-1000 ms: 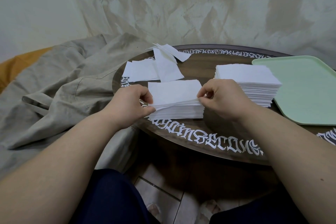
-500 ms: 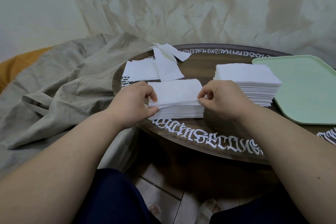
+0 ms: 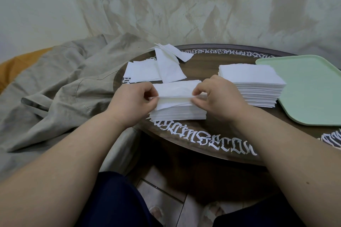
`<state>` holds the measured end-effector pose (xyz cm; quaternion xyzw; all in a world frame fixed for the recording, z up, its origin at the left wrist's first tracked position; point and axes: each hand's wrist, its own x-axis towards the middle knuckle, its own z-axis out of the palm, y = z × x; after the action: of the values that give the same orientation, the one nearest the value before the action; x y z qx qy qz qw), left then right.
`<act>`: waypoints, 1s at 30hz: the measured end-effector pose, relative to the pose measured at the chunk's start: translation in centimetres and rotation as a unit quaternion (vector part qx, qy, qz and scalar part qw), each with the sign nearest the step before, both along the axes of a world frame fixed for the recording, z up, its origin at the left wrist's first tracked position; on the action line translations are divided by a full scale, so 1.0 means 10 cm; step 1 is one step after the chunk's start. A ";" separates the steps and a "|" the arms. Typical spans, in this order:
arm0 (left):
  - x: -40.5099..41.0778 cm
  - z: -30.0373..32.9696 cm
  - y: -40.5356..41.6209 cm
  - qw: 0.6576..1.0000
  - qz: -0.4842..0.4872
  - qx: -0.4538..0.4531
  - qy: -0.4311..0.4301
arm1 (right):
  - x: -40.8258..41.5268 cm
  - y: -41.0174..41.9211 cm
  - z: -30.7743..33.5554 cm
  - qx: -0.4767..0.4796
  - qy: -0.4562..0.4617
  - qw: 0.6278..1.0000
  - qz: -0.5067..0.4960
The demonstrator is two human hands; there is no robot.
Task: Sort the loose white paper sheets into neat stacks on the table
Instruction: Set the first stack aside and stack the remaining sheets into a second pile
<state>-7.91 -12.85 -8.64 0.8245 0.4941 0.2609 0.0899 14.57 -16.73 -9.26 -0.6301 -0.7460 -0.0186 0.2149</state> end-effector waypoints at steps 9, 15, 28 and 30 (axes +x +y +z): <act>-0.01 -0.01 0.01 0.999 -0.010 -0.038 0.000 | 0.19 -0.02 0.04 0.034 0.068 0.996 -0.042; 0.03 -0.02 0.01 0.998 -0.015 -0.047 -0.038 | 0.20 -0.02 0.02 0.002 0.095 0.994 -0.050; 0.04 0.01 0.08 0.987 -0.027 0.042 -0.151 | 0.16 0.06 0.06 0.177 0.125 0.976 -0.023; 0.02 0.00 0.08 0.989 -0.044 0.050 -0.131 | 0.14 0.09 0.04 0.184 0.126 0.975 -0.005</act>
<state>-7.68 -12.10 -8.63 0.8075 0.4279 0.3868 0.1237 15.96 -15.87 -8.85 -0.5809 -0.6935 -0.0776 0.4191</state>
